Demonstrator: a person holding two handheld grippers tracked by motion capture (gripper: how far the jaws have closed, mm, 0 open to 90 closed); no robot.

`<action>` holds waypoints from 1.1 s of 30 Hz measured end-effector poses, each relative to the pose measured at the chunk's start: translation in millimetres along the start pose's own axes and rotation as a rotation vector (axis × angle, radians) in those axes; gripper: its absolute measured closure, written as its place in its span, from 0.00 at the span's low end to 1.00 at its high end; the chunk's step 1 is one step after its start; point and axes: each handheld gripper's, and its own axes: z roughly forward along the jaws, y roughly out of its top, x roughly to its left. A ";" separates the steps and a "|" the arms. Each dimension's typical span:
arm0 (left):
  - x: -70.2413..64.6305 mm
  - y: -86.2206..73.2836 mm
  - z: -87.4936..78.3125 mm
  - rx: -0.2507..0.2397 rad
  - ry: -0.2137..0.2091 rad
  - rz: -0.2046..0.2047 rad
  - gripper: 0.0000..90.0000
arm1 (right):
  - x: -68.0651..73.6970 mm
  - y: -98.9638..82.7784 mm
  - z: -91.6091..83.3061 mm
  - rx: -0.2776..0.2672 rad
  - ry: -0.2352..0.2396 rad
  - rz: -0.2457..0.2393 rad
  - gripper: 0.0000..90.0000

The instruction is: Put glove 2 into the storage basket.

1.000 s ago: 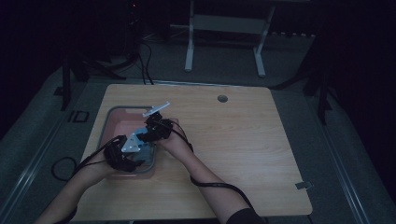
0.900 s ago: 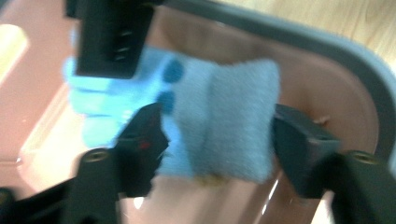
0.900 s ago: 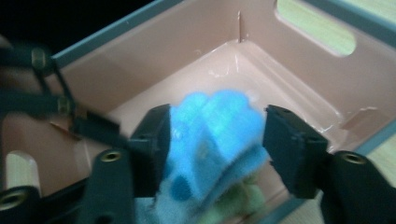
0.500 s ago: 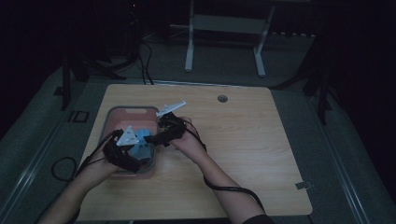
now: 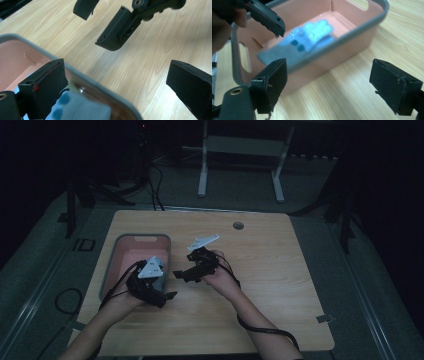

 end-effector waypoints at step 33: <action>-61.5 19.7 65.2 -0.012 -0.222 0.079 0.03 | -35.7 -99.8 -56.1 0.001 -0.061 0.082 0.16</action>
